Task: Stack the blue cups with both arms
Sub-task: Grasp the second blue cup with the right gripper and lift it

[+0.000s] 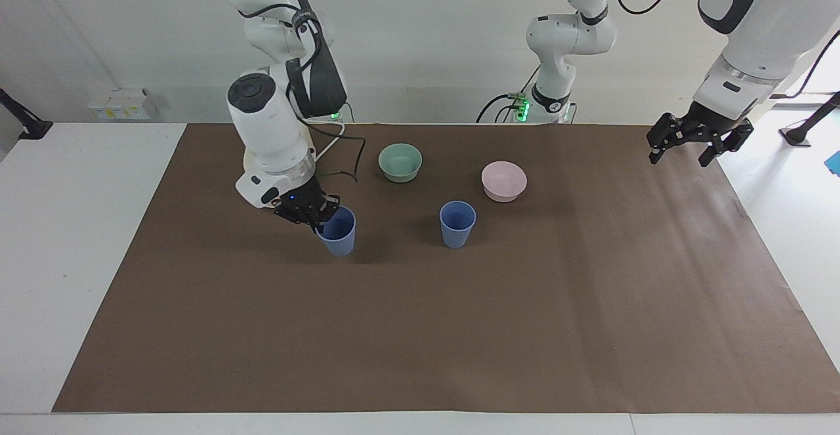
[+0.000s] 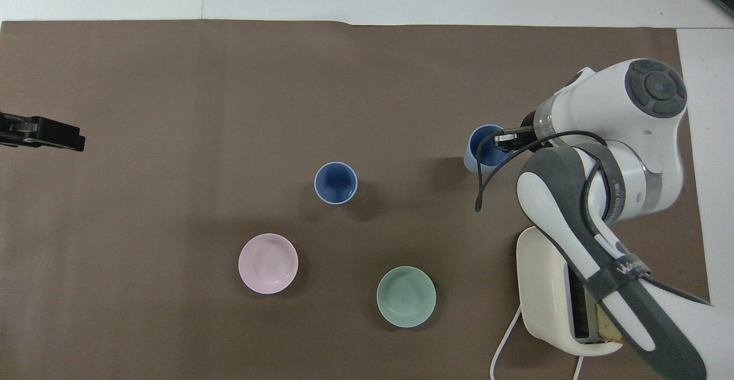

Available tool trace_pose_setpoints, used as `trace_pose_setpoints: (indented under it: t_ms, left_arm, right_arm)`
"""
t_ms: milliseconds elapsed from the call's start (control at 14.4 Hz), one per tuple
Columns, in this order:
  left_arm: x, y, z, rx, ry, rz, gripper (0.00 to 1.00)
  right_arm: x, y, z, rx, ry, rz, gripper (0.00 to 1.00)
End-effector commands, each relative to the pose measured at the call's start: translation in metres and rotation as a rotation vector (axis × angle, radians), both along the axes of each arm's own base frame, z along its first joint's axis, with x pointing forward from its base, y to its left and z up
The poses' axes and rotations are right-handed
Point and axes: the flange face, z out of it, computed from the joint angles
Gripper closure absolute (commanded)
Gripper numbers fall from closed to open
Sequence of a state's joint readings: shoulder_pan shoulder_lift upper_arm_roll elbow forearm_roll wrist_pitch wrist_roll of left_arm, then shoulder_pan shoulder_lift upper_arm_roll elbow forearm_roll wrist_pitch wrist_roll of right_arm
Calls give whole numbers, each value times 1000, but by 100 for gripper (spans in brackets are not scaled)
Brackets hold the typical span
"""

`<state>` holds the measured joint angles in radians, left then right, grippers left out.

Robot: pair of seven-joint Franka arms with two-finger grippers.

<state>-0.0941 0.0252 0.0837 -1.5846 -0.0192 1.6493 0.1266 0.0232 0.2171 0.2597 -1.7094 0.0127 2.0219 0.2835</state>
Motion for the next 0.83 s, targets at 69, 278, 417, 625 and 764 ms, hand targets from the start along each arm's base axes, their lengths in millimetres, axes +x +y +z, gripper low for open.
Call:
trace_pose_setpoints:
  t_ms: [69, 278, 417, 625, 764]
  left_arm:
    - [1, 0, 7, 11, 7, -17, 0]
    - [0, -1, 7, 9, 7, -18, 0]
    - [-1, -1, 5, 9, 10, -19, 0]
    - [-1, -2, 5, 9, 10, -20, 0]
    - [-1, -2, 4, 9, 12, -23, 0]
  right_arm:
    - [-8, 57, 35, 13, 5, -43, 100]
    - [-12, 106, 50, 26, -3, -42, 100]
    - [-15, 134, 65, 31, -14, -77, 100]
    - [-31, 174, 66, 38, -12, -73, 100]
    - [-39, 198, 55, 15, -19, -82, 100]
